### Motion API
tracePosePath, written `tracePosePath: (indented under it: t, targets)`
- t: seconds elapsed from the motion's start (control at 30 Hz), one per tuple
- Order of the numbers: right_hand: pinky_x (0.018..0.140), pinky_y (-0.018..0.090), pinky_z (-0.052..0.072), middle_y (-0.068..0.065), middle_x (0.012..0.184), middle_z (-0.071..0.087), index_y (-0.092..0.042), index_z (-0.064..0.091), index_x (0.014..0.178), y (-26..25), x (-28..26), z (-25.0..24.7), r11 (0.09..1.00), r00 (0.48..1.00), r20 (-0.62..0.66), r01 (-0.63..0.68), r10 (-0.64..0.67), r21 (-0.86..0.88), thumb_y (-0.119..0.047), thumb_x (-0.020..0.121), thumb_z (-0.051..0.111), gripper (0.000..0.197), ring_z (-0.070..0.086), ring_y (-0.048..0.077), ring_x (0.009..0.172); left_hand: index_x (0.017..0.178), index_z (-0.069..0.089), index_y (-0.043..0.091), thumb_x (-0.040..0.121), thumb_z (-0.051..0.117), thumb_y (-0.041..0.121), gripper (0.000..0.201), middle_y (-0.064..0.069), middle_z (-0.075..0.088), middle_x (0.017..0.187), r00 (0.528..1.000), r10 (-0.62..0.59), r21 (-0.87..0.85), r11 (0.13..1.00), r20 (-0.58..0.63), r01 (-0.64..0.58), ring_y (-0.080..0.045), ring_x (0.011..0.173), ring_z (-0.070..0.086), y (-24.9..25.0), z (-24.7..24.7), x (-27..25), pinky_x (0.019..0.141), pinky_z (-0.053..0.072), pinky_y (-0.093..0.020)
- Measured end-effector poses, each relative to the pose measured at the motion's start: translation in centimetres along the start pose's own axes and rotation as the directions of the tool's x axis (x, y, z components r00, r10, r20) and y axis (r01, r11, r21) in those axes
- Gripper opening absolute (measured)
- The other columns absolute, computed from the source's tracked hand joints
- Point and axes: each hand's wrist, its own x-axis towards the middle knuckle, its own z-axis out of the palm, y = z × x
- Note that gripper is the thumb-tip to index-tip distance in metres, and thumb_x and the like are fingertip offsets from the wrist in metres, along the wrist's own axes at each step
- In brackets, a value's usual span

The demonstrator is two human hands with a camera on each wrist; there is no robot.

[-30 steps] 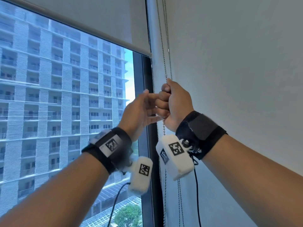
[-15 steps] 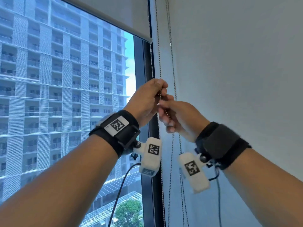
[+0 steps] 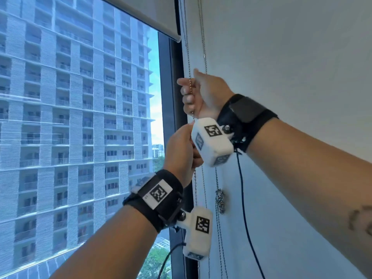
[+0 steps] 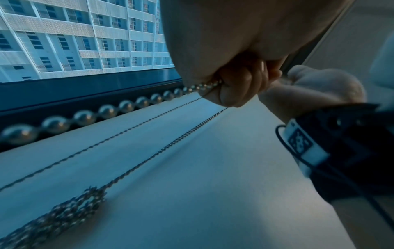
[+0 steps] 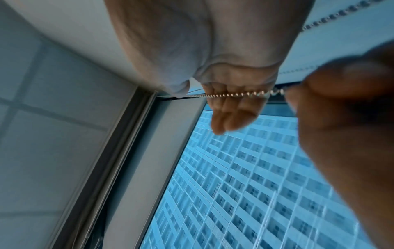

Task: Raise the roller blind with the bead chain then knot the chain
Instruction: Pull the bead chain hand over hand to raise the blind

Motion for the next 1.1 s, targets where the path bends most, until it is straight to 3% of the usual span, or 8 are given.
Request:
tracePosePath:
  t: [0.07, 0.13, 0.3, 0.57, 0.77, 0.87, 0.97, 1.1]
  targets:
    - [0.04, 0.021, 0.015, -0.005, 0.054, 0.032, -0.019, 0.049, 0.075, 1.3, -0.1, 0.2, 0.999, 0.998, -0.06, 0.015, -0.012, 0.047, -0.04, 0.106, 0.036, 0.039, 0.021, 0.01, 0.041, 0.074, 0.056, 0.016, 0.098, 0.049, 0.023, 0.026, 0.001, 0.06, 0.062, 0.999, 0.01, 0.043, 0.999, -0.046, -0.008, -0.016, 0.056, 0.055, -0.9, -0.6, -0.4, 0.066, 0.042, -0.031]
    - [0.04, 0.02, 0.01, -0.007, 0.05, 0.025, -0.024, 0.039, 0.065, 2.5, -0.5, 0.4, 0.997, 0.996, -0.079, 0.039, -0.033, 0.073, -0.037, 0.105, 0.037, 0.042, 0.015, 0.01, 0.039, 0.078, 0.064, 0.023, 0.096, 0.051, 0.033, 0.025, 0.006, 0.067, 0.074, 1.0, -0.024, 0.065, 0.998, -0.018, 0.025, -0.01, 0.066, 0.061, -1.2, -1.3, -0.9, 0.075, 0.048, -0.036]
    - [0.041, 0.02, 0.01, -0.006, 0.052, 0.019, -0.025, 0.036, 0.065, 4.0, -1.3, 0.2, 0.987, 0.994, -0.082, 0.086, -0.076, 0.133, -0.034, 0.104, 0.037, 0.04, 0.011, 0.011, 0.041, 0.097, 0.068, 0.009, 0.104, 0.037, 0.042, 0.046, -0.011, 0.068, 0.091, 1.0, -0.004, 0.108, 0.994, 0.005, 0.004, -0.021, 0.075, 0.063, 1.4, -3.4, 0.7, 0.074, 0.05, -0.035]
    - [0.04, 0.021, 0.009, -0.006, 0.052, 0.019, -0.025, 0.037, 0.067, 5.4, -2.8, -0.4, 0.983, 0.992, -0.047, 0.122, -0.116, 0.136, -0.035, 0.104, 0.039, 0.039, 0.011, 0.01, 0.04, 0.122, 0.064, 0.0, 0.105, 0.037, 0.036, 0.048, -0.008, 0.066, 0.086, 0.991, 0.04, 0.19, 0.98, 0.126, -0.064, -0.019, 0.074, 0.062, 7.5, -1.5, 4.3, 0.077, 0.05, -0.034]
    - [0.044, 0.025, 0.007, -0.004, 0.057, 0.019, -0.025, 0.037, 0.069, 7.0, -3.8, -1.3, 0.994, 0.996, -0.013, 0.089, -0.089, 0.063, -0.038, 0.104, 0.037, 0.038, 0.013, 0.01, 0.042, 0.108, 0.062, 0.004, 0.104, 0.038, 0.018, 0.028, -0.003, 0.059, 0.072, 0.994, 0.026, 0.169, 0.985, 0.108, -0.044, -0.019, 0.073, 0.066, 8.2, 0.7, 4.8, 0.063, 0.046, -0.028]
    - [0.046, 0.028, 0.016, -0.002, 0.056, 0.03, -0.019, 0.047, 0.072, 8.2, -4.4, -2.4, 0.988, 0.998, 0.043, 0.052, -0.046, -0.144, -0.032, 0.102, 0.042, 0.033, 0.021, 0.013, 0.047, 0.093, 0.057, 0.009, 0.103, 0.035, 0.016, 0.025, 0.004, 0.042, 0.058, 0.998, 0.052, 0.063, 0.997, 0.044, -0.055, -0.01, 0.047, 0.047, 6.8, 0.8, 4.8, 0.07, 0.04, -0.033]
    - [0.054, 0.03, 0.036, 0.004, 0.065, 0.053, -0.008, 0.059, 0.081, 8.6, -4.6, -3.9, 0.96, 0.998, -0.007, 0.056, -0.06, -0.274, -0.018, 0.092, 0.05, 0.017, 0.042, 0.017, 0.056, 0.08, 0.052, 0.016, 0.101, 0.036, 0.014, 0.026, 0.008, 0.032, 0.054, 0.997, 0.06, 0.01, 0.998, -0.047, -0.059, -0.008, 0.044, 0.023, 6.3, 0.2, 4.6, 0.04, 0.025, -0.019]
    - [0.068, 0.032, 0.048, 0.004, 0.077, 0.059, -0.012, 0.06, 0.085, 6.0, -2.8, -4.1, 0.978, 0.99, -0.074, 0.108, -0.123, -0.181, -0.018, 0.094, 0.051, 0.015, 0.053, 0.019, 0.075, 0.072, 0.046, 0.019, 0.096, 0.036, 0.011, 0.027, 0.011, 0.029, 0.048, 0.996, 0.047, 0.022, 0.999, -0.073, -0.046, -0.006, 0.038, 0.019, 5.6, 0.5, 4.0, 0.032, 0.016, -0.019]
